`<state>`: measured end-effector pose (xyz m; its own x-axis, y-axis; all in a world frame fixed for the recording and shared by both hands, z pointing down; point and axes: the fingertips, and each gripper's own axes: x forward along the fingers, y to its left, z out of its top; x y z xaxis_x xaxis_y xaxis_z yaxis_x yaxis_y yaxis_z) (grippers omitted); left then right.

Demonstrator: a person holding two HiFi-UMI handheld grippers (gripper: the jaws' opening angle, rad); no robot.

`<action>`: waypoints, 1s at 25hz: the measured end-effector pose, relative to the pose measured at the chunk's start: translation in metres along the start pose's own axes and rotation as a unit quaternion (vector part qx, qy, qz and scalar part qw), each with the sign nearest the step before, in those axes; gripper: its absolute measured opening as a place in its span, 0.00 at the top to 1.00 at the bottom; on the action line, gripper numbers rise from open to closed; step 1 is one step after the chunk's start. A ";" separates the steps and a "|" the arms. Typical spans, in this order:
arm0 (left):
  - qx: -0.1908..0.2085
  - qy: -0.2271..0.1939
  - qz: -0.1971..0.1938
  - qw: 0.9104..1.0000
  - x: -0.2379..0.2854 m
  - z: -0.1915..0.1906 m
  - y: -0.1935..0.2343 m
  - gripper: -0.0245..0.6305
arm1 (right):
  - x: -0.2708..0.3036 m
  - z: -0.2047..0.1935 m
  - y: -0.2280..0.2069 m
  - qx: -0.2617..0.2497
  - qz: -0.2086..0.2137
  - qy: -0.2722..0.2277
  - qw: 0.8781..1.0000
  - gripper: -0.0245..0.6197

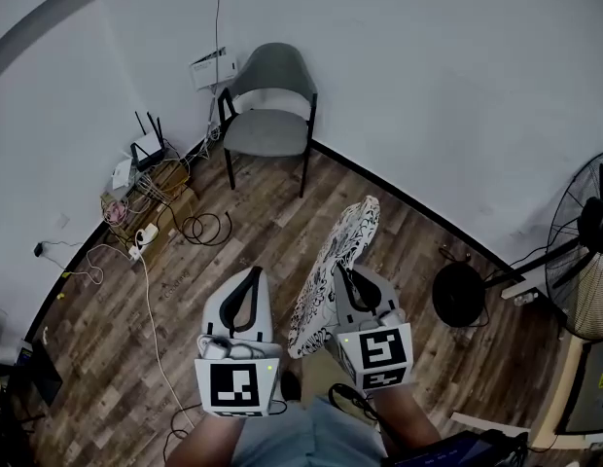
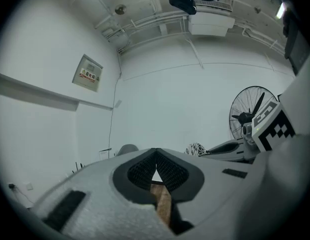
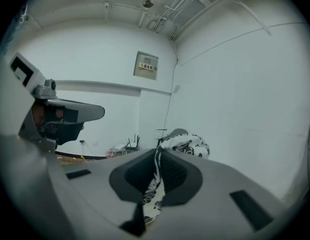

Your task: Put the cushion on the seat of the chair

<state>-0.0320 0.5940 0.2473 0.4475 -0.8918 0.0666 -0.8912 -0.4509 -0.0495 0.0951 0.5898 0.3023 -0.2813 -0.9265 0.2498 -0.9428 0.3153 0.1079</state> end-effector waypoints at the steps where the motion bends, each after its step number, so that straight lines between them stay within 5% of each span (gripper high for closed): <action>1: 0.001 0.004 0.002 1.000 0.007 -0.003 0.005 0.95 | 0.009 0.000 -0.002 0.002 0.001 0.001 1.000 0.94; 13: 0.007 0.039 0.043 0.998 0.152 -0.020 0.064 0.95 | 0.166 0.003 -0.056 0.010 0.048 0.013 0.999 0.94; 25: 0.028 0.016 0.084 0.996 0.257 0.016 0.117 0.95 | 0.290 0.049 -0.089 -0.009 0.107 -0.004 0.994 0.94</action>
<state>-0.0199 0.3112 0.2429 0.2898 -0.9534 0.0837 -0.9473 -0.2982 -0.1169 0.0888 0.2826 0.3183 -0.4757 -0.8398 0.2616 -0.8582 0.5083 0.0712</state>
